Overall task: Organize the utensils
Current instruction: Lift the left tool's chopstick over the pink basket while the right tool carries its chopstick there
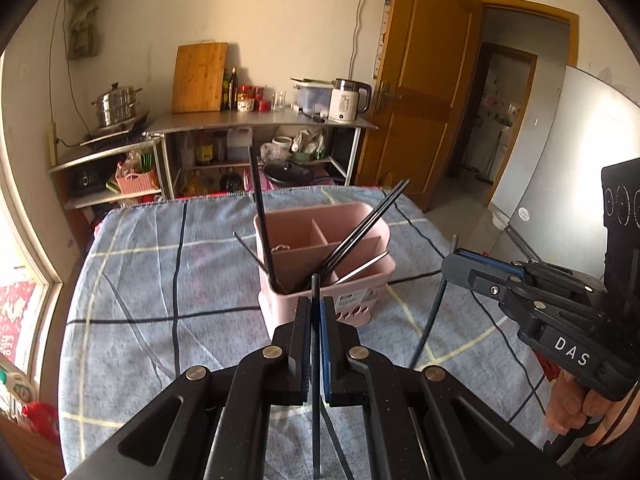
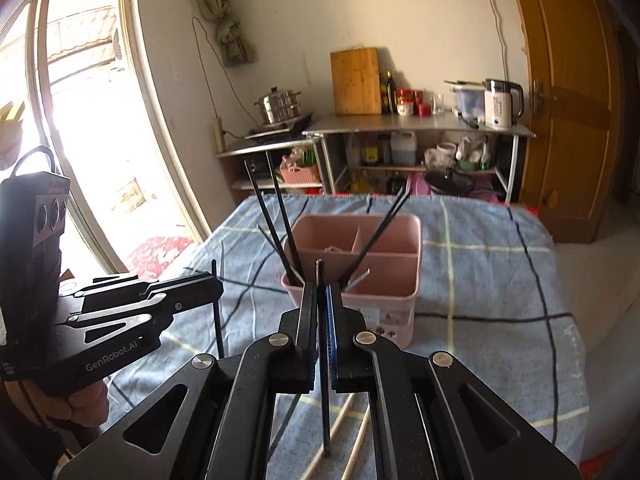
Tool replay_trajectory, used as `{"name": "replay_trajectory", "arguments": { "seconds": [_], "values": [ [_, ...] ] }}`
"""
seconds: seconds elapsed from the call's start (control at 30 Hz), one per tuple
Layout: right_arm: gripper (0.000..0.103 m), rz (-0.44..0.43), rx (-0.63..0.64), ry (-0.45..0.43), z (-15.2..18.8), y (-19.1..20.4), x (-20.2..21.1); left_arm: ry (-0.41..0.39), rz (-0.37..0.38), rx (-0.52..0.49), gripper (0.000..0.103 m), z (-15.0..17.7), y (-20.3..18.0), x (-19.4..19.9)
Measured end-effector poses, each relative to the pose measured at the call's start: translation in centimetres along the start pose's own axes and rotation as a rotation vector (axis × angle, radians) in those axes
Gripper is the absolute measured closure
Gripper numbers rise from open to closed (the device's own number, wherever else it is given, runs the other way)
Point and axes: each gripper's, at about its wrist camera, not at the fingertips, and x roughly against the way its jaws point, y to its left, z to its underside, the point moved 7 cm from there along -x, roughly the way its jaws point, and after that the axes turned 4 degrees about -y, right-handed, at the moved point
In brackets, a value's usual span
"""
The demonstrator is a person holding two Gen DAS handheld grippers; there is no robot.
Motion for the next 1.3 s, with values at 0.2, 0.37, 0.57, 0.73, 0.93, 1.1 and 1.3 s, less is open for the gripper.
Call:
{"name": "replay_trajectory", "arguments": {
  "seconds": [0.2,0.37,0.57,0.73,0.93,1.1,1.3],
  "values": [
    [0.099,0.009,0.008,-0.028,-0.4,-0.1,1.0,-0.029,0.007,0.003,0.099,-0.2,-0.4,1.3],
    [0.099,0.011,0.012,-0.023,0.3,-0.1,1.3,-0.039,0.009,0.007,0.099,0.3,-0.5,2.0],
    [0.099,0.016,0.016,-0.023,0.7,0.0,2.1,-0.043,0.005,-0.003,0.099,0.6,-0.7,2.9],
    [0.099,0.02,0.016,-0.031,0.7,-0.2,2.8,-0.044,0.009,-0.005,0.099,0.6,-0.7,3.7],
    [0.099,0.025,0.03,-0.057,-0.1,-0.1,4.0,-0.069,0.02,-0.012,0.099,-0.5,-1.1,4.7],
    [0.099,0.024,0.032,-0.08,-1.1,0.0,5.0,-0.09,0.026,-0.017,0.099,-2.1,-1.4,5.6],
    [0.099,0.019,0.042,-0.118,-3.6,0.2,5.8,-0.12,0.029,-0.01,0.1,-5.1,-1.0,6.4]
  ]
}}
